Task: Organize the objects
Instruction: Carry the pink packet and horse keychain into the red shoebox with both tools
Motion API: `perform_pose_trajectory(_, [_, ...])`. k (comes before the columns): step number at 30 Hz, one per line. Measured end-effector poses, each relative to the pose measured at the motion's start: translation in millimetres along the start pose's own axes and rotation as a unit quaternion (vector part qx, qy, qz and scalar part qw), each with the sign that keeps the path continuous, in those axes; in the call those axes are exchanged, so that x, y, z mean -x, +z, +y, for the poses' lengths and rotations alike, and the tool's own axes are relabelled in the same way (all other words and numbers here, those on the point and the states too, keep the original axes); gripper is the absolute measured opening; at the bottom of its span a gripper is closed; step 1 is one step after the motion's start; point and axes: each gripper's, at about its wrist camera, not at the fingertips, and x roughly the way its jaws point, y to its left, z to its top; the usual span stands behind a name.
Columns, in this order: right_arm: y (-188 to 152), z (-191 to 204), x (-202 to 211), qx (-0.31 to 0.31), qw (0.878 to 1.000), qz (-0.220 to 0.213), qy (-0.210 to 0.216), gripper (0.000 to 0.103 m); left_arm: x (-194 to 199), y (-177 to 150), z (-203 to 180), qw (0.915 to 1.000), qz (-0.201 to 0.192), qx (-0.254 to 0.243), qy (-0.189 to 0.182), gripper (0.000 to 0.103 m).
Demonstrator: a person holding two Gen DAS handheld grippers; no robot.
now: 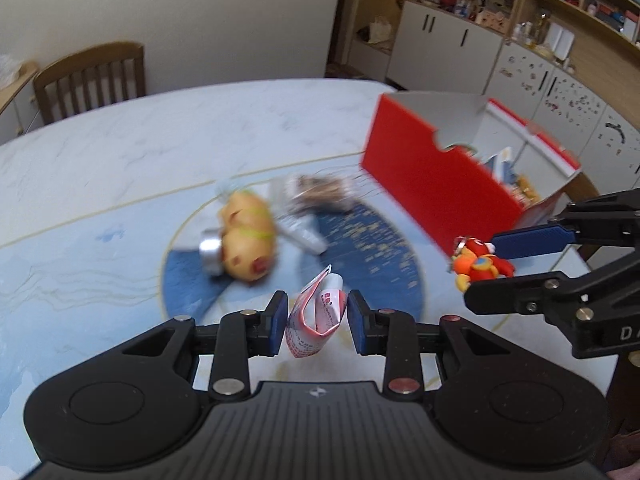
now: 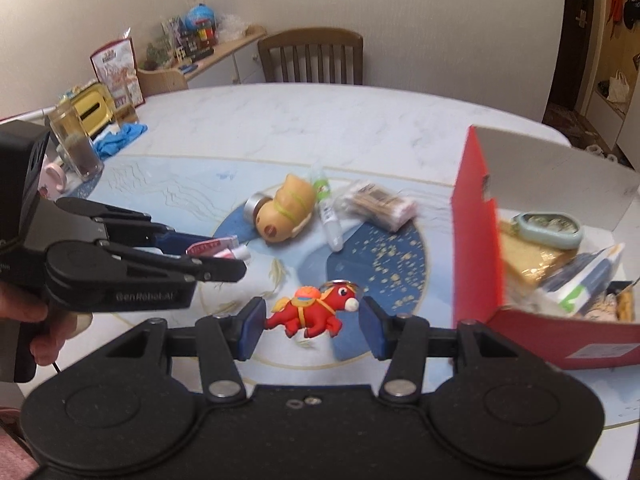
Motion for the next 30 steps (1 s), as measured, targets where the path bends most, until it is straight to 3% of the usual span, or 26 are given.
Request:
perform_pose_trajectory(13, [10.3,-66.7,50.3,-0.020,0.998,-0.062,-0.007,0.050,5.3,44.6,-71.7,0.9990,-0.023,-0.019,-0.034,0.031])
perform_pose_trajectory(26, [9.9,-142.6,75.8,-0.052,0.993,-0.102,-0.039,0.049,-19.9,84.7,-147.4,0.9952,-0.034,-0.075,-0.052,0.031])
perform_pose_trajectory(27, [9.0,-148.1,76.4,-0.057,0.992,-0.104,-0.039,0.040,-23.4,87.1,-151.9,0.9951,-0.032,-0.077,-0.054,0.031])
perform_pose_trajectory(28, [8.6,-154.2,75.8,-0.061,0.992,-0.100,-0.039,0.020,-26.8,89.2,-156.6,0.9948,-0.030,-0.080,-0.056,0.031])
perform_pose_trajectory(30, [6.3,-166.5,74.4,-0.070,0.992,-0.099,-0.043,0.018,-36.1,93.8,-165.2,0.9943,-0.024,-0.087,-0.057,0.031])
